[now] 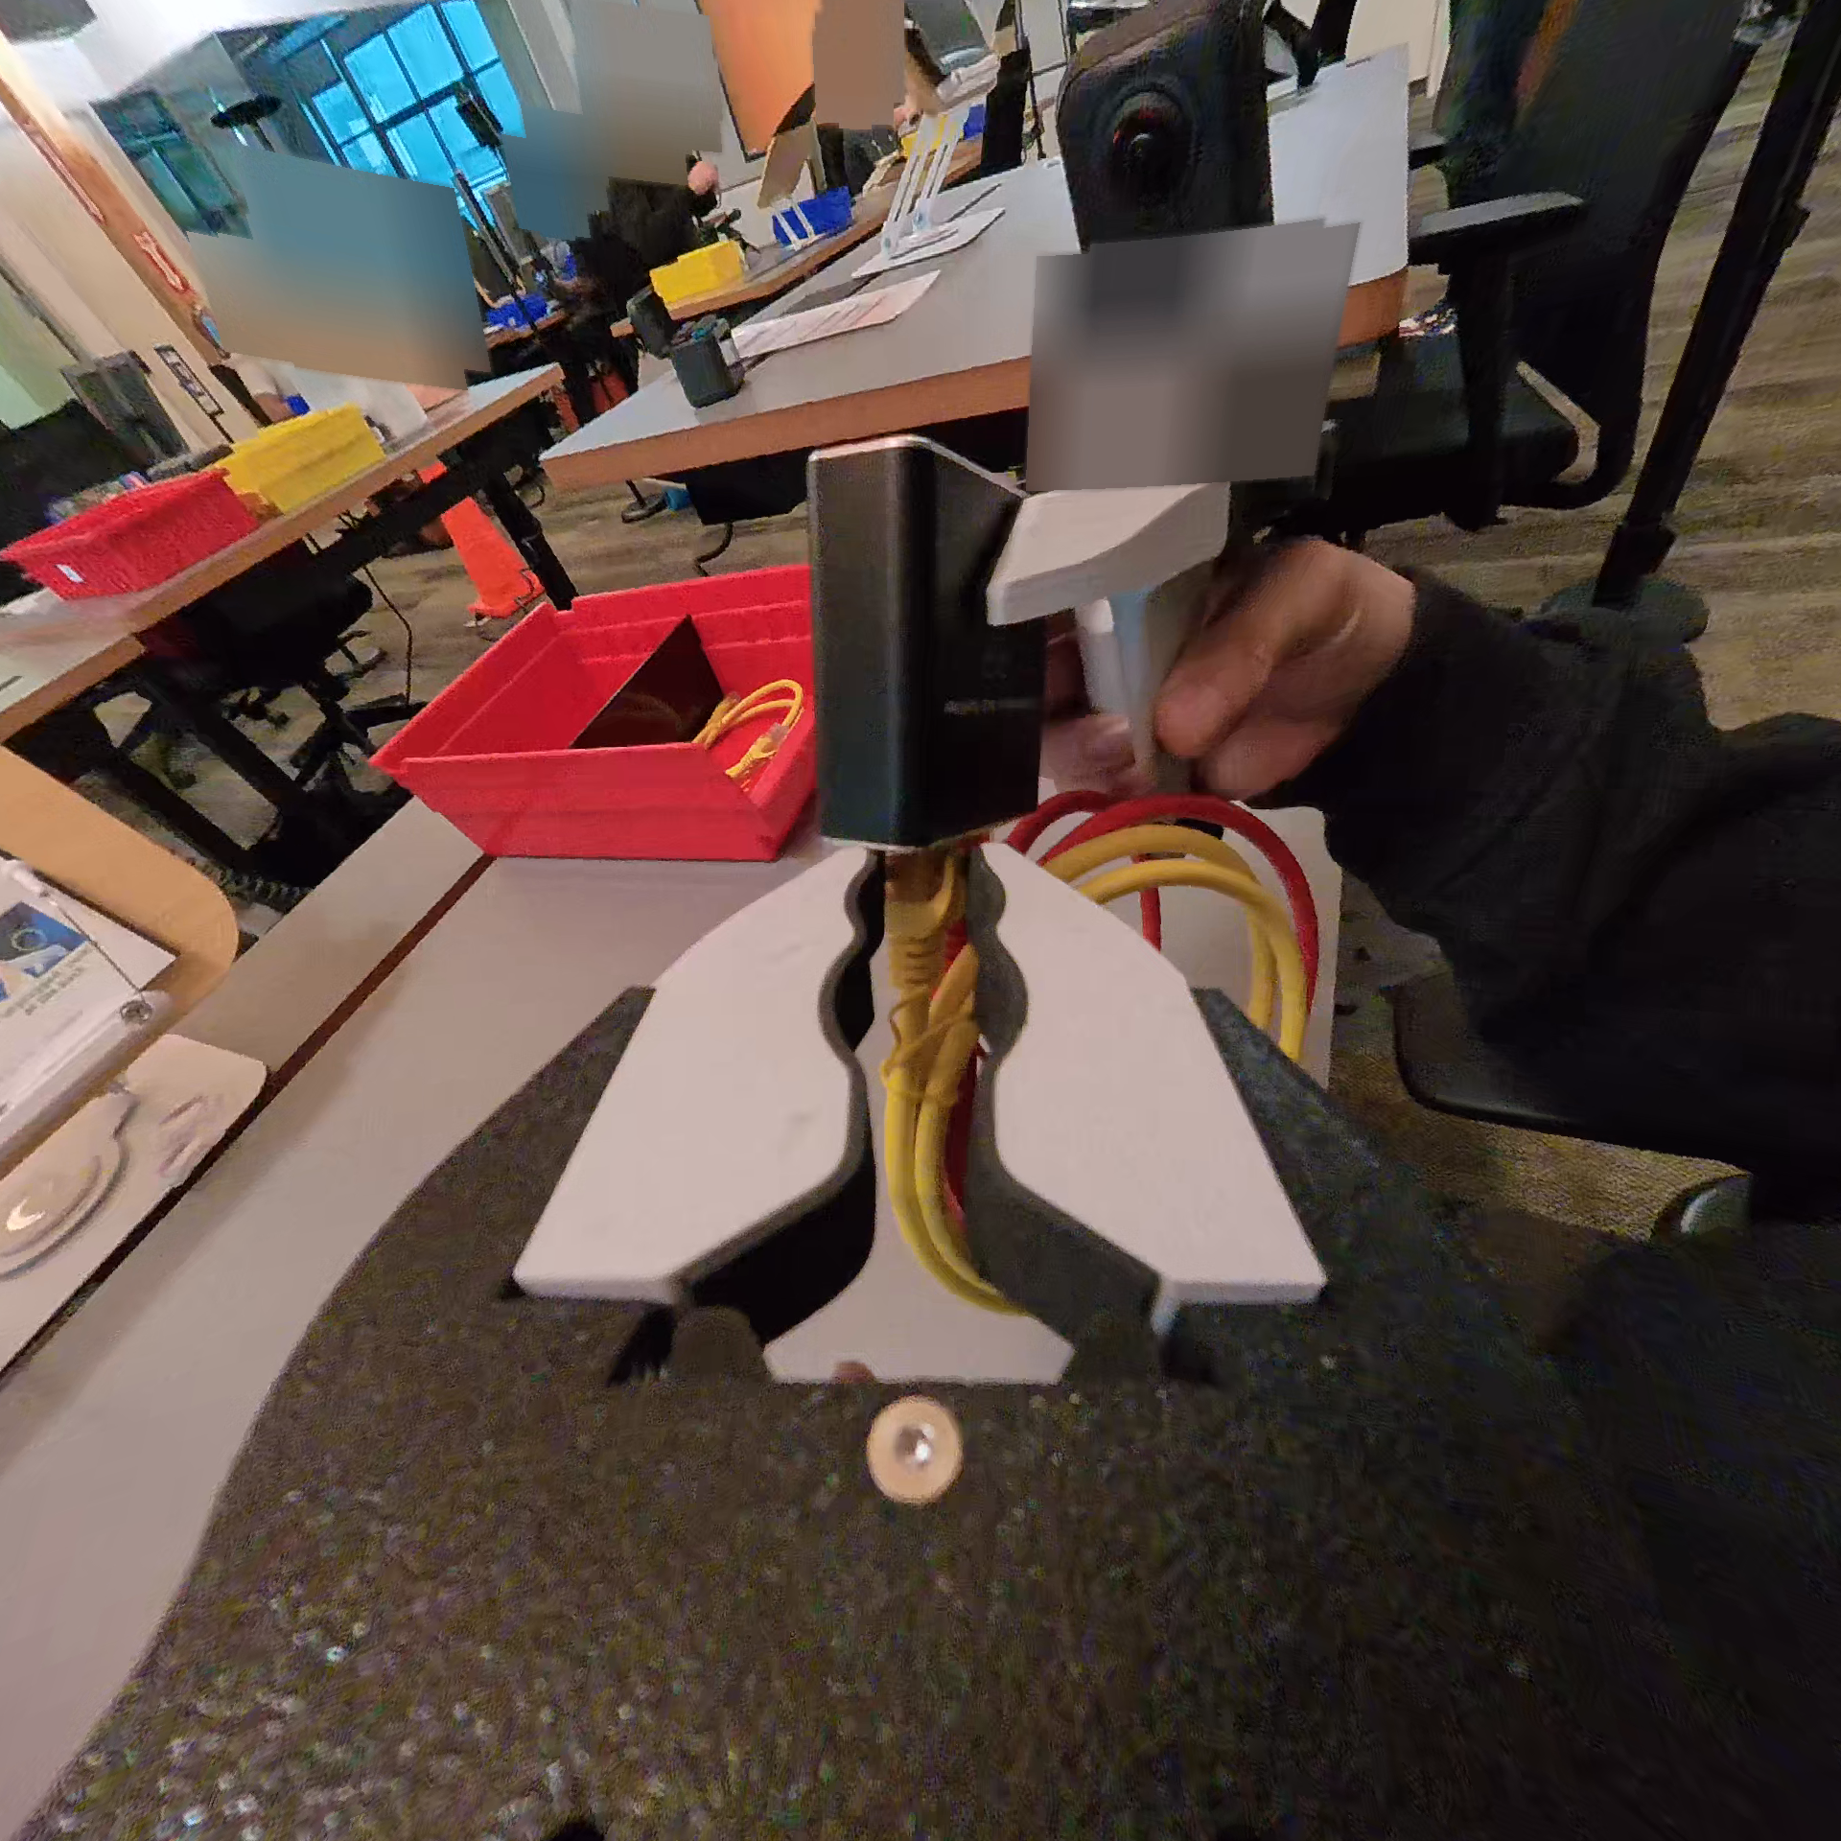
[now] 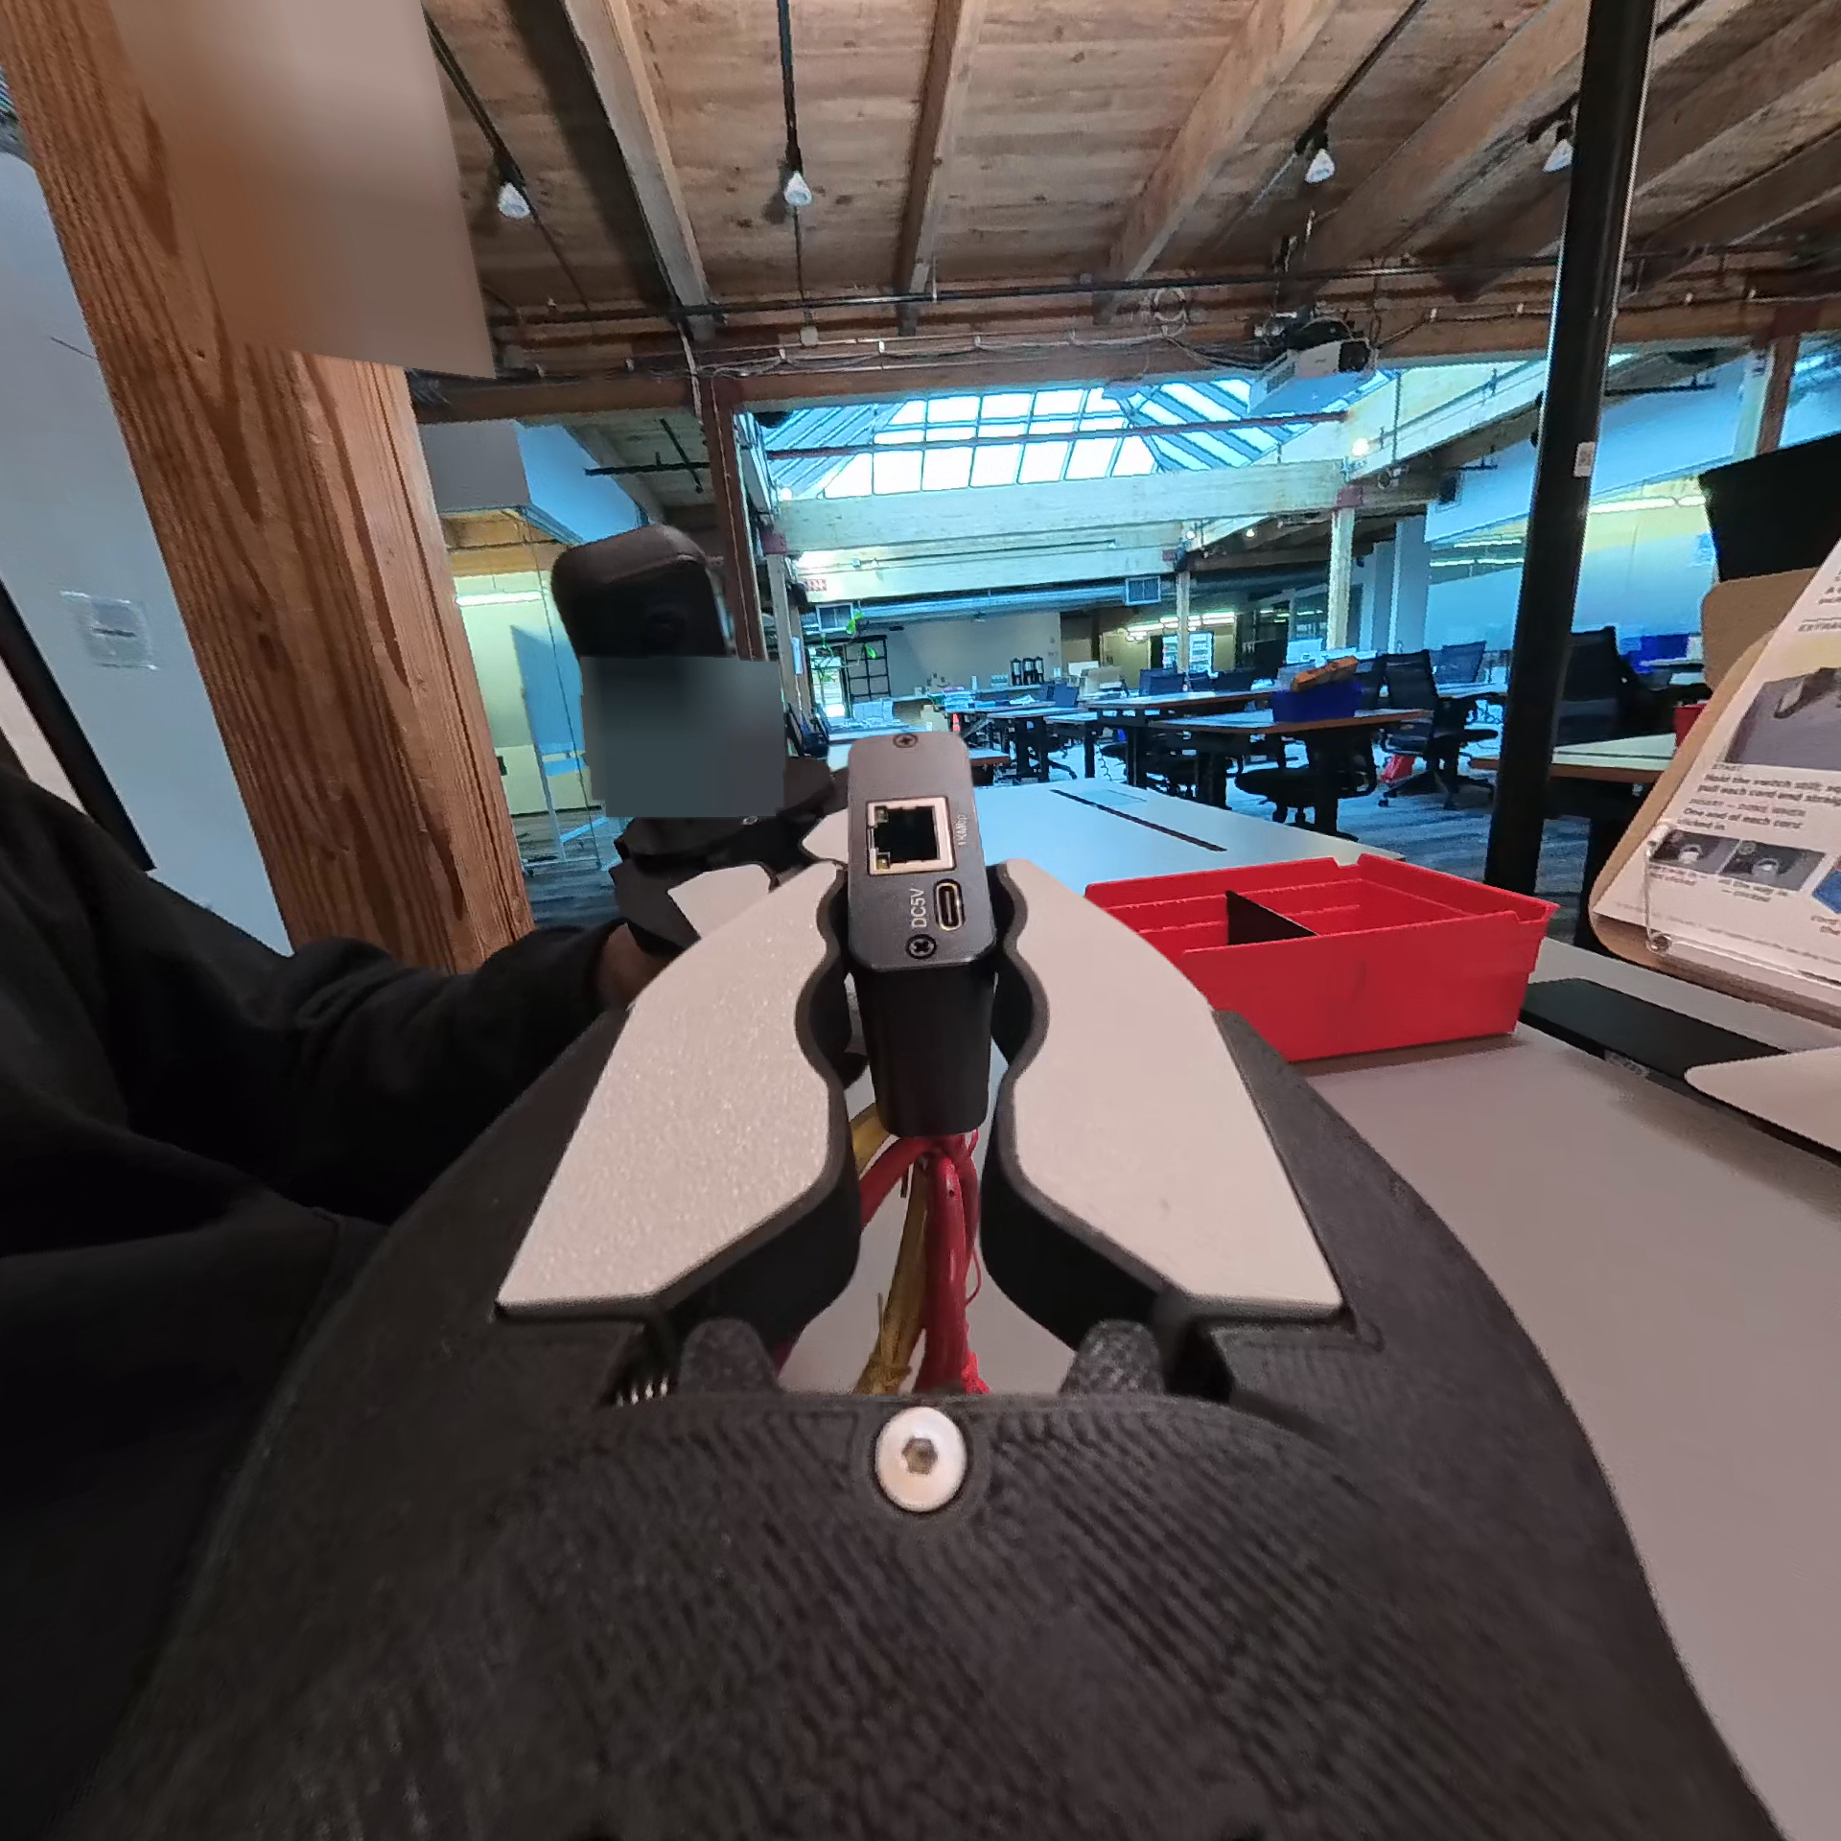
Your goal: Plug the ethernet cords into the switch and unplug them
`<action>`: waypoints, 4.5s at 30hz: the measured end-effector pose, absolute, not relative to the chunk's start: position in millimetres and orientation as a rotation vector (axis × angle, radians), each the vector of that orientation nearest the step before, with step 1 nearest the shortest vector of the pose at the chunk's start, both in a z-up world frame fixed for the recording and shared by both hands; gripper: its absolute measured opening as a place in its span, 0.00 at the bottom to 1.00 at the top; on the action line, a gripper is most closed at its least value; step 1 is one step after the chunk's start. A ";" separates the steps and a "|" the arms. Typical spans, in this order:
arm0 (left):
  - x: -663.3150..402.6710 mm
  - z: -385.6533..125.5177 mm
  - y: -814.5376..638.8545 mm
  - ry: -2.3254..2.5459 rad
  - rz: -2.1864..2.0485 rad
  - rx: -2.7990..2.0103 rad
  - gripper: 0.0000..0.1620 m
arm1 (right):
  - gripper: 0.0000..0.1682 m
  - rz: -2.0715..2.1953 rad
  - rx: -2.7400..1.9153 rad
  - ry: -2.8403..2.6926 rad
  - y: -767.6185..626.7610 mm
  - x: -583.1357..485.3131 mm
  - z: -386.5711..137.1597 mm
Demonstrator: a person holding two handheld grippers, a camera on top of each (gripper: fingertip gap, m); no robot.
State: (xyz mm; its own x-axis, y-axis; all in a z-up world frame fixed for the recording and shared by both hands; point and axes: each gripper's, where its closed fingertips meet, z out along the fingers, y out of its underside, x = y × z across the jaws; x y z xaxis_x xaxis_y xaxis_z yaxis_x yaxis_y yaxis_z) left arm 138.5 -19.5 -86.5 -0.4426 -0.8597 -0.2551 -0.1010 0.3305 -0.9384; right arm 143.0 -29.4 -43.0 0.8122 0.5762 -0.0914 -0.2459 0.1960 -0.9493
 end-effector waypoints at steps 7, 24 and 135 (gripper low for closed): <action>140.0 -82.5 -24.1 1.758 -1.215 -0.877 0.09 | 0.15 0.607 -1.222 -0.306 -32.5 146.2 -41.2; 137.6 -75.6 -25.8 1.770 -1.227 -0.885 0.09 | 0.16 0.628 -1.204 -0.306 -35.4 144.8 -37.6; 81.9 -76.3 80.5 1.793 -1.722 -0.811 0.09 | 0.15 0.493 -1.548 -0.360 83.7 83.9 -29.2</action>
